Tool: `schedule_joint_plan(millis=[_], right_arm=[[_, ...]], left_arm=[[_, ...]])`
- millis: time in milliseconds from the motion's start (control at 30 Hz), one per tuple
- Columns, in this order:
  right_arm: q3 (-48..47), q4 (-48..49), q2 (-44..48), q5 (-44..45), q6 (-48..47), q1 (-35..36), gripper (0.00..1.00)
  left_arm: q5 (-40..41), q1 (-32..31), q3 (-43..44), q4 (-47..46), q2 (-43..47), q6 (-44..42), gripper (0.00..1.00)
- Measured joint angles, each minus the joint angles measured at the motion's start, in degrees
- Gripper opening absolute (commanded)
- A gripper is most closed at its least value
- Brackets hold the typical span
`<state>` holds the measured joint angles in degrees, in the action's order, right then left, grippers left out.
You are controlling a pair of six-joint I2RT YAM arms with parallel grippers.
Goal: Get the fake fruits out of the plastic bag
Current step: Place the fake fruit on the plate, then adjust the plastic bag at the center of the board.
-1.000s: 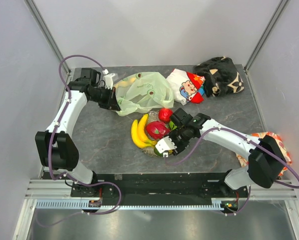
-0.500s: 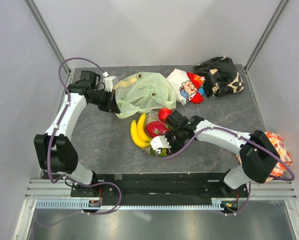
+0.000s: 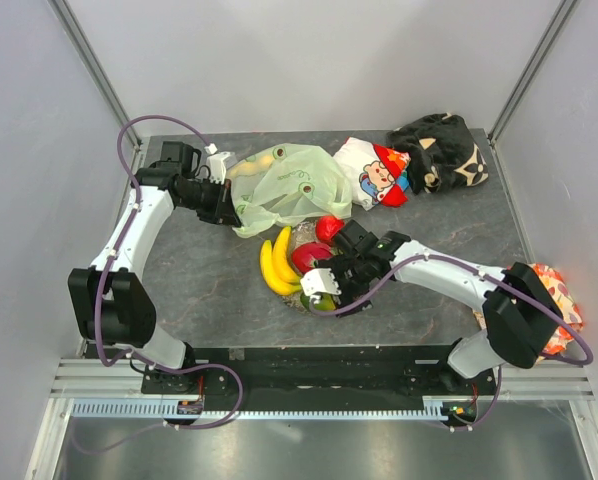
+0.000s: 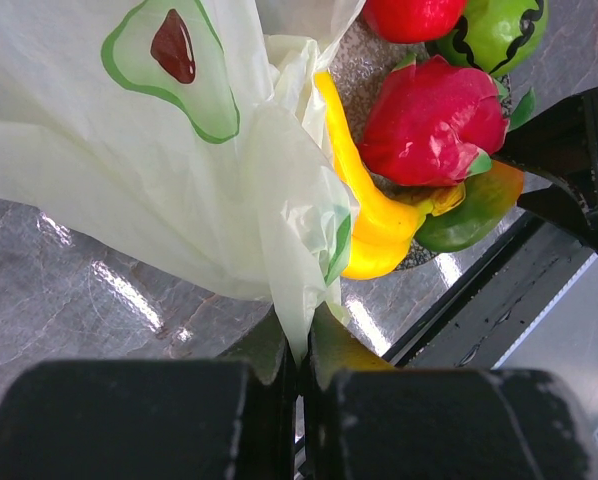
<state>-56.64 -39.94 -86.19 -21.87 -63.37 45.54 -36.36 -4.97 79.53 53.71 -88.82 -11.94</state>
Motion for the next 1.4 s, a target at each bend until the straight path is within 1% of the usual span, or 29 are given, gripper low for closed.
schedule_joint_plan(millis=[133, 200, 300, 367, 500, 567, 600, 633, 667, 700, 733, 767, 800, 867, 967, 1167, 1267, 1300, 1367, 1400], right_arm=[[-2.7, -5.4, 2.5, 0.3, 0.0, -0.4, 0.98], [-6.1, -8.9, 3.4, 0.3, -0.3, -0.9, 0.98], [-13.7, -14.7, 4.2, 0.2, -1.6, -3.1, 0.98], [-17.1, -16.1, 4.6, 0.7, -2.0, -4.3, 0.98], [-21.3, -14.2, 4.5, 1.8, -0.2, -7.8, 0.98], [-22.8, -10.1, 3.1, 2.2, 2.8, -9.8, 0.98], [-23.6, -8.1, 2.2, 2.4, 4.5, -10.5, 0.96], [-24.9, -4.8, 0.3, 2.4, 7.3, -11.4, 0.91], [-26.6, -2.7, -2.1, 2.4, 9.5, -12.0, 0.79], [-28.7, -1.5, -4.4, 2.4, 11.5, -12.4, 0.71], [-32.7, 0.4, -8.5, 2.1, 15.1, -12.9, 0.63], [-36.5, 1.7, -12.5, 1.7, 17.6, -13.2, 0.48], [-41.1, 2.4, -16.8, 1.2, 19.9, -13.3, 0.44], [-48.5, 4.4, -24.5, -0.2, 22.8, -13.6, 0.40], [-57.1, 4.2, -33.6, -3.7, 23.6, -13.8, 0.40], [-66.0, 1.9, -44.8, -8.5, 23.4, -13.4, 0.39], [-69.2, 1.9, -48.5, -9.7, 24.5, -12.9, 0.40], [-69.3, 2.2, -48.9, -9.8, 25.1, -12.8, 0.41], [-69.3, 3.6, -49.3, -9.7, 26.4, -12.4, 0.50], [-69.3, 4.7, -49.4, -9.4, 27.1, -12.3, 0.52]], left_arm=[[-0.2, 0.0, 0.0, 0.0, 0.0, 0.0, 0.02], [-0.3, 0.0, 0.0, 0.0, 0.0, 0.0, 0.02], [-0.9, 0.0, 0.0, 0.0, -0.1, 0.0, 0.02], [-1.3, 0.0, 0.0, 0.0, -0.1, 0.0, 0.02], [-1.3, 0.0, 0.0, -0.1, 0.0, 0.0, 0.02], [-1.3, 0.0, 0.0, -0.1, 0.1, 0.0, 0.02], [-1.3, 0.0, -0.1, -0.1, 0.3, 0.0, 0.02], [-1.3, 0.0, -0.3, -0.1, 0.5, 0.0, 0.02], [-1.3, 0.0, -0.5, 0.0, 0.8, 0.0, 0.02], [-1.3, 0.0, -0.7, -0.1, 1.1, 0.0, 0.02], [-1.3, 0.0, -1.1, 0.0, 1.6, 0.0, 0.02], [-1.2, 0.0, -1.4, 0.1, 1.9, 0.0, 0.02], [-1.2, 0.0, -1.5, 0.2, 2.2, 0.0, 0.02], [-1.2, 0.0, -1.5, 0.2, 2.5, 0.0, 0.02], [-0.8, 0.0, -0.8, 0.5, 2.5, 0.0, 0.02], [-0.6, 0.0, 4.7, 1.0, 1.7, 0.0, 0.02], [-1.2, 0.0, 6.6, 1.0, 0.5, 0.0, 0.02], [-1.6, 0.0, 7.2, 1.2, -0.1, 0.0, 0.02], [-2.8, 0.0, 8.3, 1.6, -1.2, 0.0, 0.02], [-3.3, 0.0, 8.7, 1.8, -1.6, 0.0, 0.02]])
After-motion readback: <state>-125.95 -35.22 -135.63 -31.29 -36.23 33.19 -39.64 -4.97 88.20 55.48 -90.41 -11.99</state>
